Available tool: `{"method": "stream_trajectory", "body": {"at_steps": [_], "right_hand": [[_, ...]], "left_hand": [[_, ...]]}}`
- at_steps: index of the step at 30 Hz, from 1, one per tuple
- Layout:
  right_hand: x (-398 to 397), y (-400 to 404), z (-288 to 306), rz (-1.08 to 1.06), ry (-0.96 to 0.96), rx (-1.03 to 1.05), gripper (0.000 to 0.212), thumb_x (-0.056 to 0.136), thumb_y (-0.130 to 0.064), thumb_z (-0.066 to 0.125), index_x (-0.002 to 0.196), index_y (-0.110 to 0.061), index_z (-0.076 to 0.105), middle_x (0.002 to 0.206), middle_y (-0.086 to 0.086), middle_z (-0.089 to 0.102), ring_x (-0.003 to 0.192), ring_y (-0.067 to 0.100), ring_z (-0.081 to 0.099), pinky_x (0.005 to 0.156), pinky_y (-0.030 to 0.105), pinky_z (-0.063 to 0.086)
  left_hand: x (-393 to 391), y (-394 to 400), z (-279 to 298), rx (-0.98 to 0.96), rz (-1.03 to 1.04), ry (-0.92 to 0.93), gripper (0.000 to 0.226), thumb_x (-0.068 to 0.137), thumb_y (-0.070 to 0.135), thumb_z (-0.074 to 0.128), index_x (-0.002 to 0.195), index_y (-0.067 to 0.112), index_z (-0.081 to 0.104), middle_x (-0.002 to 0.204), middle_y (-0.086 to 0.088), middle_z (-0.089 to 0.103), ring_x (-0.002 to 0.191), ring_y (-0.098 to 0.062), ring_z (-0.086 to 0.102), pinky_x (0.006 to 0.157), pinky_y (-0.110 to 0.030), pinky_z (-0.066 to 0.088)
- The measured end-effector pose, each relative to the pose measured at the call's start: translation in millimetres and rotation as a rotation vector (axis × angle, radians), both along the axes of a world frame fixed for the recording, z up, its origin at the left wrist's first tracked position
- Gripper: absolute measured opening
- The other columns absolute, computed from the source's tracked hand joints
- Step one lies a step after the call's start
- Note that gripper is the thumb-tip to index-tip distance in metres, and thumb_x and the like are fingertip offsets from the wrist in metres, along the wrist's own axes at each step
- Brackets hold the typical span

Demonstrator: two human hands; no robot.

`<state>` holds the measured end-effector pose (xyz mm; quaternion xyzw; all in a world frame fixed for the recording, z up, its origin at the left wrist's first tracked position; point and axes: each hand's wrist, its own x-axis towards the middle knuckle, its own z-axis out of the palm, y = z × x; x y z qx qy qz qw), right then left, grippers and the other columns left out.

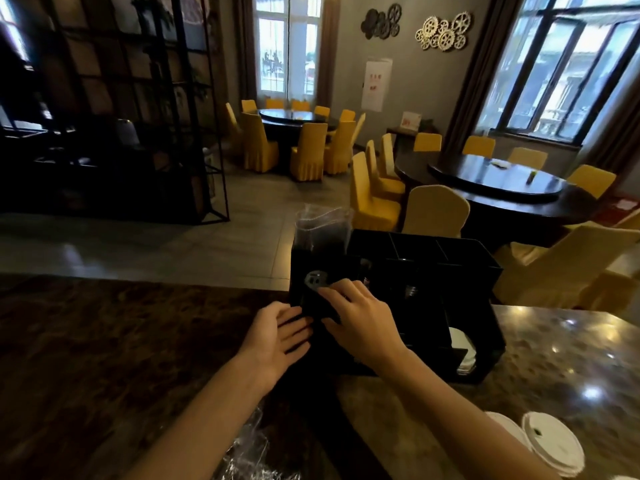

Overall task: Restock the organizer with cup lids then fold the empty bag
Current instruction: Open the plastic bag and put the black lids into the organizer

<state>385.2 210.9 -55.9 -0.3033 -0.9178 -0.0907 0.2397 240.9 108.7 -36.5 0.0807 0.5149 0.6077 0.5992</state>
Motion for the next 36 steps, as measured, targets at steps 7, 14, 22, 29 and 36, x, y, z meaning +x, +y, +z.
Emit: {"method": "stream_trajectory", "body": {"at_steps": [7, 14, 22, 29, 36], "right_hand": [[-12.3, 7.3, -17.8, 0.071, 0.026, -0.013, 0.053, 0.076, -0.025, 0.086, 0.125, -0.018, 0.067, 0.116, 0.001, 0.068, 0.099, 0.02, 0.066, 0.061, 0.026, 0.055], [-15.1, 9.5, -37.7, 0.071, 0.002, -0.068, 0.051, 0.076, -0.024, 0.086, 0.124, -0.019, 0.07, 0.116, 0.001, 0.068, 0.1, 0.023, 0.067, 0.077, 0.035, 0.058], [-17.6, 7.2, -45.7, 0.034, 0.016, -0.145, 0.052, 0.079, -0.025, 0.084, 0.127, -0.022, 0.066, 0.12, 0.0, 0.065, 0.107, 0.023, 0.064, 0.087, 0.039, 0.055], [-15.9, 3.5, -47.3, 0.043, 0.049, -0.179, 0.051, 0.085, -0.027, 0.078, 0.133, -0.022, 0.061, 0.125, -0.001, 0.062, 0.114, 0.022, 0.06, 0.093, 0.037, 0.052], [3.3, -7.4, -26.3, 0.091, 0.135, -0.225, 0.046, 0.091, -0.029, 0.071, 0.135, -0.024, 0.058, 0.133, -0.007, 0.059, 0.122, 0.014, 0.055, 0.088, 0.03, 0.057]], "left_hand": [[-0.8, 6.1, -12.6, -0.016, -0.008, 0.067, 0.046, 0.101, 0.032, 0.046, 0.142, 0.012, 0.051, 0.127, -0.016, 0.061, 0.12, -0.029, 0.056, 0.101, -0.038, 0.043], [3.0, 8.2, -25.8, -0.014, -0.04, 0.075, 0.049, 0.101, 0.032, 0.048, 0.146, 0.013, 0.046, 0.135, -0.022, 0.057, 0.127, -0.032, 0.055, 0.106, -0.04, 0.042], [6.6, 4.9, -38.1, -0.029, -0.021, 0.139, 0.039, 0.101, 0.029, 0.05, 0.137, 0.014, 0.054, 0.117, -0.015, 0.066, 0.11, -0.025, 0.065, 0.087, -0.031, 0.05], [11.7, 0.6, -37.1, -0.002, -0.024, 0.212, 0.04, 0.103, 0.028, 0.048, 0.14, 0.013, 0.052, 0.11, -0.01, 0.067, 0.11, -0.023, 0.065, 0.098, -0.034, 0.048], [16.8, -8.6, -23.3, 0.035, -0.151, 0.467, 0.046, 0.105, 0.035, 0.043, 0.149, 0.023, 0.042, 0.143, -0.008, 0.055, 0.124, -0.023, 0.058, 0.093, -0.029, 0.048]]}}
